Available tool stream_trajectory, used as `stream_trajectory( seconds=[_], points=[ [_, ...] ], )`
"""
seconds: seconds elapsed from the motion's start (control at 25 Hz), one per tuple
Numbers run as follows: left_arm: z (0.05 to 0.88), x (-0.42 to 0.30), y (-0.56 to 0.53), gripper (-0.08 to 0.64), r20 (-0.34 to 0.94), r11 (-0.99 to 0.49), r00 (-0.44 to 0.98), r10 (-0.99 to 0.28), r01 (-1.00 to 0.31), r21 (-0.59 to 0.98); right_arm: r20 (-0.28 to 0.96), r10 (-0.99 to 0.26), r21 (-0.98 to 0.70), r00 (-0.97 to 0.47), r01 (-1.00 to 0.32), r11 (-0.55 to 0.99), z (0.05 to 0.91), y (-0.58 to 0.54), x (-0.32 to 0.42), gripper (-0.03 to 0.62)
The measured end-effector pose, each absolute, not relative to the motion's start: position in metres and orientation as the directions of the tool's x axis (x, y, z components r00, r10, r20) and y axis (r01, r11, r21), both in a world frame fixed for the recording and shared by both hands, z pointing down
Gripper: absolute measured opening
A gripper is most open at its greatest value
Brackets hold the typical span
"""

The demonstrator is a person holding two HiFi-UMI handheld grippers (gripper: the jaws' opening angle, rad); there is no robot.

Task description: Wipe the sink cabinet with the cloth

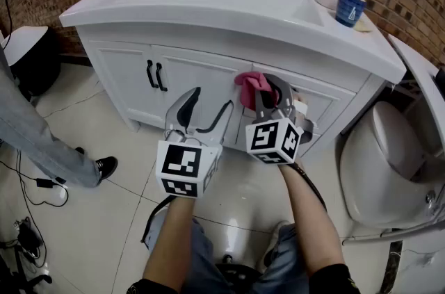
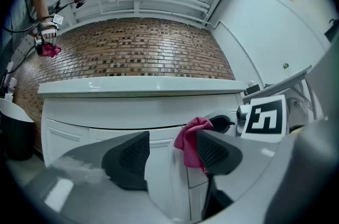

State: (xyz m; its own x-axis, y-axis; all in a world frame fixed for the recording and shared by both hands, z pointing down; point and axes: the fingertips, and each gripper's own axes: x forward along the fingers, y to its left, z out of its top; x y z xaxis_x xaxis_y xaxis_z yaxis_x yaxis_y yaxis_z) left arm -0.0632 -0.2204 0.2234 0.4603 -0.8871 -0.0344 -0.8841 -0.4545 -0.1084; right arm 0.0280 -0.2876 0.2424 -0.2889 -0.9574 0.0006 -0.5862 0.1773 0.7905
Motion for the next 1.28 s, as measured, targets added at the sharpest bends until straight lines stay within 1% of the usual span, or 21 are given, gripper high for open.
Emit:
stream_trajectory(
  seconds=[0.16, 0.24, 0.28, 0.44, 0.52, 0.64, 0.76, 0.92, 1.04, 1.16, 1.28],
  points=[
    [0.225, -0.065, -0.230, 0.281, -0.078, -0.473, 0.473, -0.878, -0.881, -0.023, -0.019, -0.960, 0.862, -0.278, -0.492, 0.125, 0.231, -0.314, 0.023, 0.032],
    [0.230, -0.064, -0.231, 0.281, -0.081, -0.473, 0.473, -0.877, -0.881, -0.013, -0.021, -0.963, 0.892, -0.270, -0.440, 0.104, 0.231, -0.316, 0.021, 0.032],
    [0.234, -0.061, -0.230, 0.281, -0.073, -0.479, 0.479, -0.875, -0.878, -0.022, -0.016, -0.964, 0.894, -0.265, -0.436, 0.105, 0.234, -0.315, 0.023, 0.032],
    [0.245, -0.047, -0.227, 0.281, -0.038, -0.522, 0.526, -0.850, -0.850, -0.073, -0.006, -0.976, 0.839, -0.216, -0.533, 0.113, 0.239, -0.308, 0.057, 0.032],
    [0.250, -0.047, -0.226, 0.281, -0.022, -0.535, 0.539, -0.842, -0.840, -0.086, 0.000, -0.984, 0.789, -0.178, -0.604, 0.110, 0.239, -0.303, 0.083, 0.032],
    [0.254, -0.047, -0.223, 0.281, -0.007, -0.553, 0.555, -0.832, -0.830, -0.070, 0.022, -0.993, 0.693, -0.115, -0.714, 0.098, 0.238, -0.292, 0.129, 0.032],
    [0.256, -0.043, -0.220, 0.281, -0.006, -0.573, 0.574, -0.819, -0.818, -0.046, 0.025, -0.999, 0.608, -0.044, -0.792, 0.050, 0.237, -0.280, 0.177, 0.032],
    [0.258, -0.033, -0.219, 0.281, -0.005, -0.587, 0.588, -0.809, -0.808, -0.051, 0.029, -0.997, 0.519, 0.071, -0.853, -0.046, 0.236, -0.264, 0.243, 0.032],
    [0.256, -0.027, -0.218, 0.281, -0.015, -0.597, 0.597, -0.802, -0.802, -0.034, 0.035, -0.987, 0.484, 0.157, -0.867, -0.120, 0.237, -0.253, 0.284, 0.032],
    [0.254, -0.024, -0.219, 0.281, -0.022, -0.601, 0.602, -0.798, -0.799, -0.026, 0.046, -0.971, 0.417, 0.235, -0.888, -0.195, 0.242, -0.248, 0.309, 0.032],
    [0.255, -0.021, -0.220, 0.281, -0.021, -0.599, 0.600, -0.800, -0.800, -0.027, 0.040, -0.963, 0.306, 0.265, -0.921, -0.240, 0.244, -0.246, 0.316, 0.032]
  ],
)
